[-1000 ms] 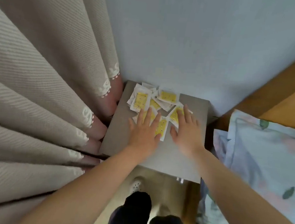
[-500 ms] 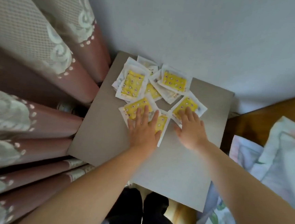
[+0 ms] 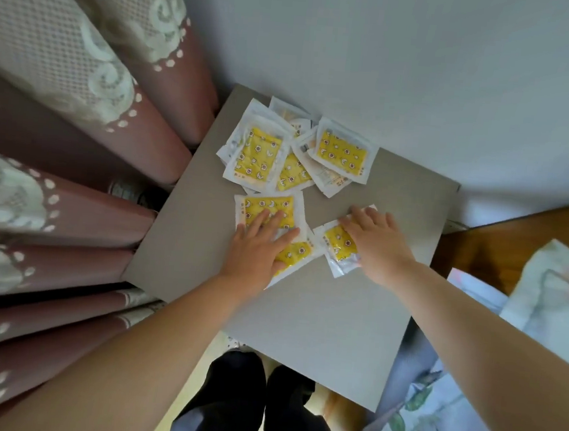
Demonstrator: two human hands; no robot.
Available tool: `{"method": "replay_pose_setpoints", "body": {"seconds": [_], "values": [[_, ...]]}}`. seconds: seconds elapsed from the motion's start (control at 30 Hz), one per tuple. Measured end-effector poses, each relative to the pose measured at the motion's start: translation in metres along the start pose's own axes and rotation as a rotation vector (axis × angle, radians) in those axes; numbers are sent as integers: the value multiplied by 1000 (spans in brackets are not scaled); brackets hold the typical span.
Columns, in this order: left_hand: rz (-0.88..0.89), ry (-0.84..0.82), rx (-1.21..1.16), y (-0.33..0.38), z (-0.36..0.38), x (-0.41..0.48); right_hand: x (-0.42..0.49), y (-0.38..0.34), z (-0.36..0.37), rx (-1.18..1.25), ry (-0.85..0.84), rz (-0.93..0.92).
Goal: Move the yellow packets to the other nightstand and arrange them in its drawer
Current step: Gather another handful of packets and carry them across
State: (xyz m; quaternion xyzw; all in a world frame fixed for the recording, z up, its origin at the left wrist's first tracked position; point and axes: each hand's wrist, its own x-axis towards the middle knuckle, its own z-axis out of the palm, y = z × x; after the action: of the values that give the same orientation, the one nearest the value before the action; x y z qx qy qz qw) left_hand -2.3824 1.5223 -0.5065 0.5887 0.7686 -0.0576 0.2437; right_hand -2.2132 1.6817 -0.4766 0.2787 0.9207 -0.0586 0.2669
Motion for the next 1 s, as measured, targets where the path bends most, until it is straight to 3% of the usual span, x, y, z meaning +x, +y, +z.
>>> {"method": "replay_pose_setpoints", "body": {"seconds": [0.13, 0.27, 0.5, 0.63, 0.83, 0.93, 1.0], "values": [[37, 47, -43, -4, -11, -6, 1, -2, 9, -12, 5, 31], [-45, 207, -126, -13, -23, -2, 0, -6, 11, 7, -28, 131], [-180, 64, 10, -18, -27, 15, 2, -9, 6, -119, -94, 197], [-256, 12, -51, -14, -32, 16, 1, -11, 8, -13, -84, 244], [-332, -24, -568, -13, -40, 12, 0, -12, 7, 32, -80, 286], [-274, -25, -522, 6, -32, 3, 1, -12, 6, 24, -83, 296], [-252, -21, -365, 20, -21, -1, 2, -13, 6, 16, -72, 303]]}}
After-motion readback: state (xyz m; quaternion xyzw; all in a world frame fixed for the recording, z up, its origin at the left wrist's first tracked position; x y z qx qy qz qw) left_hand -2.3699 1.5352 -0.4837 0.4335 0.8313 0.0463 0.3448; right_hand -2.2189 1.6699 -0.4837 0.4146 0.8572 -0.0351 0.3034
